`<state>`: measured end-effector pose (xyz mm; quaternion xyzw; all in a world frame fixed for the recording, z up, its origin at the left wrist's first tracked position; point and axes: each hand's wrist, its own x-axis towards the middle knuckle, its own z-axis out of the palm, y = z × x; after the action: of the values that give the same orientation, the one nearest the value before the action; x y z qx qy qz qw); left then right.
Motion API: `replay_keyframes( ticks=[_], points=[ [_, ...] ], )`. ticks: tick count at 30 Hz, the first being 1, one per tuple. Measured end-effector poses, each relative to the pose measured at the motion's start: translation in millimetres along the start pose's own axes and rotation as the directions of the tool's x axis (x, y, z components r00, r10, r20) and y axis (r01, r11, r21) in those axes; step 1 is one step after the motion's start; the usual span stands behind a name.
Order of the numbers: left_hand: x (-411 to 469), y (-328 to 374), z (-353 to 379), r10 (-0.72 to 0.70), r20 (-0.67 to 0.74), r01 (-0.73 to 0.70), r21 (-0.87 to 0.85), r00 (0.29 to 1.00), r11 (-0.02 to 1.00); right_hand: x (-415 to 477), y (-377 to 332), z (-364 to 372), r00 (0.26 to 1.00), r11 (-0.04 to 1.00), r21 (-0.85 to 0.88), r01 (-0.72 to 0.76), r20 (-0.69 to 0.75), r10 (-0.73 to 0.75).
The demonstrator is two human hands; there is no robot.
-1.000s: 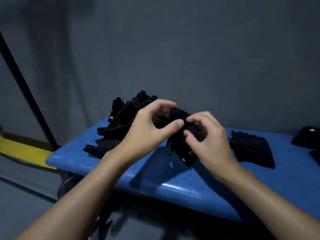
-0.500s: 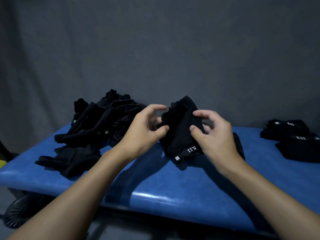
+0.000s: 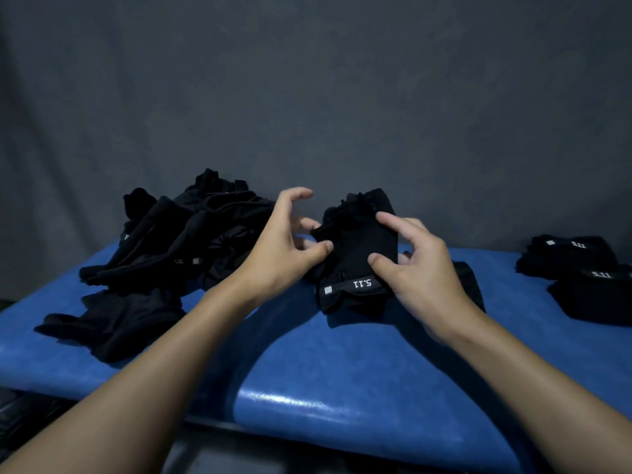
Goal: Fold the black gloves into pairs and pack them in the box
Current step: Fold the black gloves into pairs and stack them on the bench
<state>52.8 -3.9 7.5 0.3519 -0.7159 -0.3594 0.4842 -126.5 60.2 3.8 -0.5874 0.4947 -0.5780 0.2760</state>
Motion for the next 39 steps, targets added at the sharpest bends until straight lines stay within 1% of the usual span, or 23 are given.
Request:
replay_keyframes(
  ticks=[4, 7, 9, 12, 14, 15, 18, 19, 21, 22, 23, 24, 26, 28, 31, 34, 36, 39],
  points=[
    [3.5, -18.2, -0.2, -0.078, 0.016, 0.077, 0.080, 0.997, 0.994, 6.5, 5.6, 2.6, 0.999, 0.999, 0.014, -0.040, -0.005, 0.041],
    [6.7, -22.1, 1.4, -0.052, 0.007, 0.051, 0.070, 0.999, 0.996, 8.7, 8.6, 4.1, 0.996, 0.995, 0.056, -0.087, 0.019, 0.086],
    [9.8, -22.5, 2.3, -0.028, -0.046, 0.030, 0.041, 0.999, 0.999, 11.4, 12.8, 4.6, 0.993, 0.992, 0.047, -0.116, 0.034, 0.115],
    [14.8, -20.1, 4.7, -0.019, -0.125, 0.012, -0.053, 0.992, 0.999, 16.0, 19.9, 5.7, 0.987, 0.985, 0.061, -0.159, 0.041, 0.157],
    [18.0, -22.8, 5.4, 0.003, -0.156, -0.011, -0.047, 0.988, 0.999, 18.4, 23.9, 7.4, 0.985, 0.985, 0.043, -0.168, 0.036, 0.167],
    [19.4, -24.8, 5.5, 0.034, -0.162, -0.036, -0.008, 0.986, 0.999, 19.0, 24.4, 8.7, 0.985, 0.986, 0.015, -0.168, 0.030, 0.168],
    [23.8, -32.1, 8.3, 0.109, -0.124, -0.094, 0.120, 0.986, 0.988, 20.2, 26.8, 10.9, 0.987, 0.976, -0.147, -0.160, -0.014, 0.160],
    [24.0, -32.5, 9.9, 0.104, -0.108, -0.090, 0.128, 0.989, 0.988, 20.7, 26.2, 10.9, 0.989, 0.970, -0.191, -0.149, -0.017, 0.148],
    [24.3, -34.3, 11.7, 0.053, -0.064, -0.045, 0.118, 0.997, 0.992, 21.0, 25.0, 10.2, 0.992, 0.953, -0.276, -0.123, -0.008, 0.126],
    [24.6, -36.4, 11.6, 0.026, -0.033, -0.022, 0.123, 0.999, 0.992, 21.3, 25.9, 8.5, 0.993, 0.930, -0.348, -0.114, 0.002, 0.122],
    [24.6, -39.7, 11.2, 0.002, 0.006, -0.002, 0.134, 1.000, 0.991, 21.5, 26.7, 7.1, 0.992, 0.882, -0.459, -0.108, 0.014, 0.128],
    [24.1, -43.5, 10.7, -0.026, 0.044, 0.020, 0.148, 0.999, 0.989, 20.7, 26.4, 6.0, 0.991, 0.810, -0.578, -0.094, 0.025, 0.133],
    [21.9, -49.8, 9.4, -0.090, 0.094, 0.068, 0.218, 0.992, 0.974, 19.7, 27.5, 4.0, 0.992, 0.684, -0.727, -0.069, 0.024, 0.125],
    [19.5, -54.6, 8.2, -0.115, 0.112, 0.078, 0.287, 0.987, 0.955, 19.3, 29.4, 1.1, 0.995, 0.639, -0.767, -0.068, -0.008, 0.096],
    [16.3, -55.1, 5.0, -0.130, 0.121, 0.086, 0.319, 0.984, 0.944, 19.2, 27.3, -3.1, 0.997, 0.616, -0.784, -0.077, -0.047, 0.065],
    [12.8, -51.7, 2.1, -0.145, 0.128, 0.089, 0.365, 0.981, 0.927, 17.7, 26.5, -4.9, 0.997, 0.594, -0.801, -0.077, -0.043, 0.071],
    [10.7, -49.1, 1.3, -0.136, 0.129, 0.076, 0.388, 0.982, 0.919, 17.2, 27.7, -6.0, 0.997, 0.596, -0.800, -0.073, -0.039, 0.071],
    [9.4, -45.6, 1.2, -0.124, 0.131, 0.063, 0.395, 0.984, 0.916, 17.4, 28.1, -7.1, 0.996, 0.626, -0.776, -0.076, -0.035, 0.078]
  ],
)
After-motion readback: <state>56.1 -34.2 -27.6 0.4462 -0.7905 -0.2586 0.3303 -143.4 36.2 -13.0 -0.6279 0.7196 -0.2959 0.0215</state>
